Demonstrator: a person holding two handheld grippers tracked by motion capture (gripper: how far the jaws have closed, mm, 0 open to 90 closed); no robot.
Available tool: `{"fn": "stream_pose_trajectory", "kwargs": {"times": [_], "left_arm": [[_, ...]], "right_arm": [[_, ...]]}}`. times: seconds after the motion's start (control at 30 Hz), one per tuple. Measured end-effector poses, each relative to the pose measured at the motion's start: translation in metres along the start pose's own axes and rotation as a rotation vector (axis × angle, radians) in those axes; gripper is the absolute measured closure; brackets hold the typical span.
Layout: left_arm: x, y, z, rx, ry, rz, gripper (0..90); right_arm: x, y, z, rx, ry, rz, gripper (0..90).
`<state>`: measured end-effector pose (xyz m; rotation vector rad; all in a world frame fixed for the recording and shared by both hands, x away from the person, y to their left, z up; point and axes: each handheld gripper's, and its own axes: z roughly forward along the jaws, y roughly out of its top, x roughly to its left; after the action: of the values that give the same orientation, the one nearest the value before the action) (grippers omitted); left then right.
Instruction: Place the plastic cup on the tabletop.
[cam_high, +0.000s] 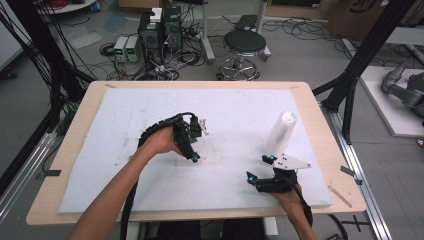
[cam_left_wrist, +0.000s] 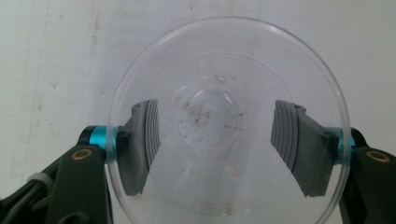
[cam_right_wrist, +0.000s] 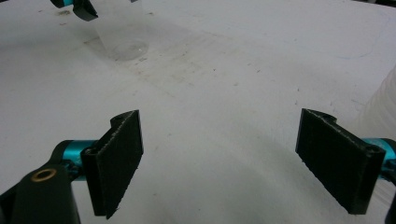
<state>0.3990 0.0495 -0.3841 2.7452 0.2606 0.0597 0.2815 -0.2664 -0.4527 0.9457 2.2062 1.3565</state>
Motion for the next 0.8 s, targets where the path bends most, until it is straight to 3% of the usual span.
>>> {"fn": "stream_pose_trajectory", "kwargs": {"times": [0.37, 0.47, 0.53, 0.8], "left_arm": [[-0.0010, -0.0004, 0.0016, -0.016, 0.006, -0.012, 30.7], [-0.0003, -0.0018, 0.0033, -0.031, 0.007, -0.018, 25.0], [0.0007, -0.0032, 0.0051, -0.044, 0.004, -0.020, 16.2], [0.0015, -0.0046, 0.0060, -0.047, -0.002, -0.032, 10.7]], "right_arm": [[0.0000, 0.0001, 0.0003, 0.000, 0.000, 0.001, 14.5], [0.0000, 0.0001, 0.0003, 0.000, 0.001, 0.001, 14.5], [0.0001, 0.0000, 0.0002, 0.000, 0.001, 0.001, 14.5], [-0.0005, 0.0000, 0.0003, 0.000, 0.003, -0.002, 14.5]]}}
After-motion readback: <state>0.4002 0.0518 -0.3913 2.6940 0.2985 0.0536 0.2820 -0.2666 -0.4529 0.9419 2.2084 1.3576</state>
